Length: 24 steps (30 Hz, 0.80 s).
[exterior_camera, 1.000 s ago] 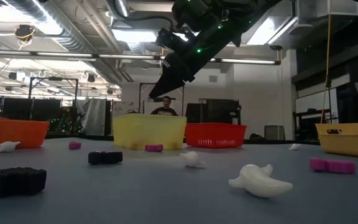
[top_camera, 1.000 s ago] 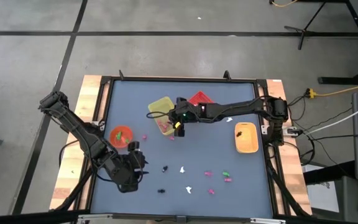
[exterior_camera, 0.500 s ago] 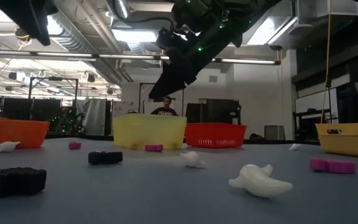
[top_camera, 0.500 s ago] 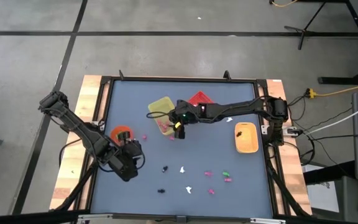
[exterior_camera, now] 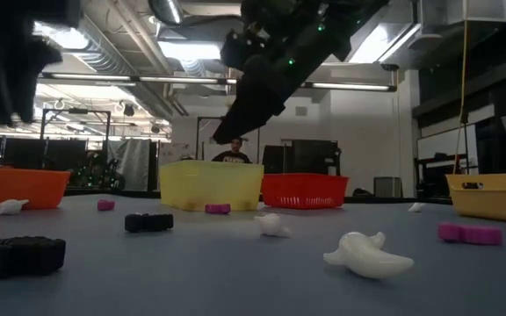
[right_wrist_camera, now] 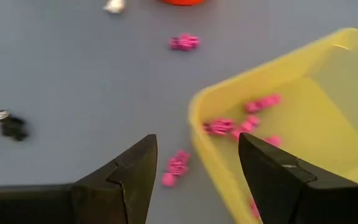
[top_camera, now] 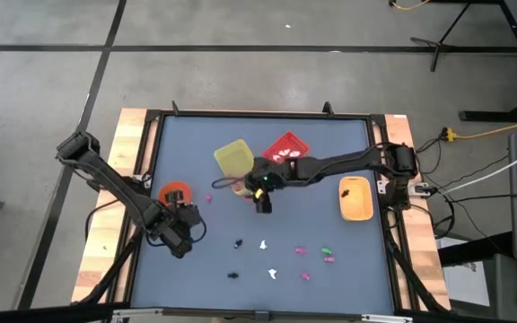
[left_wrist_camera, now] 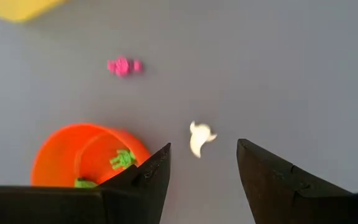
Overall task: Sort Halloween decoration
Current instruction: Put the white ghost toy into the red bin
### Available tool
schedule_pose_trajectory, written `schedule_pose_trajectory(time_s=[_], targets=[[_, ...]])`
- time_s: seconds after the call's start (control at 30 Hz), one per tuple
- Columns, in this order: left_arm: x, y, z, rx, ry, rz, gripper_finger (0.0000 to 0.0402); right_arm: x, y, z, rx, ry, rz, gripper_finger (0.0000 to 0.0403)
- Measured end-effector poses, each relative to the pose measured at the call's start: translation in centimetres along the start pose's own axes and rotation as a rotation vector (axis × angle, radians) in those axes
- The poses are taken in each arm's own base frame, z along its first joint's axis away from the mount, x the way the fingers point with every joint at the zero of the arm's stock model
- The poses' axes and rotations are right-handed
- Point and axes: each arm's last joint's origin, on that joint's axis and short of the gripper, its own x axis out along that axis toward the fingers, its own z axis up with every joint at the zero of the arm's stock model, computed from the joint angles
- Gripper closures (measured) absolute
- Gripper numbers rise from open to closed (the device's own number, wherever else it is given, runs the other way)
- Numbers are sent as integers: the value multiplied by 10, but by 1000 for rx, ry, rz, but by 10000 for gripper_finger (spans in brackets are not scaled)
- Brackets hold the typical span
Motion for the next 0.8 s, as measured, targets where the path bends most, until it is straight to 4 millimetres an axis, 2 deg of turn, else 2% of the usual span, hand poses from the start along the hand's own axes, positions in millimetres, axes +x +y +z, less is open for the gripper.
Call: schedule_pose_trajectory(time_s=[0.2, 0.37, 0.8], targets=[[31, 4, -16, -10, 27, -3, 234, 1, 28, 4, -49, -12, 48, 178], [51, 8, -21, -52, 10, -38, 234, 0, 51, 7, -87, -40, 84, 178], [74, 15, -26, -120, -20, -78, 234, -3, 90, 8, -153, -49, 148, 178]])
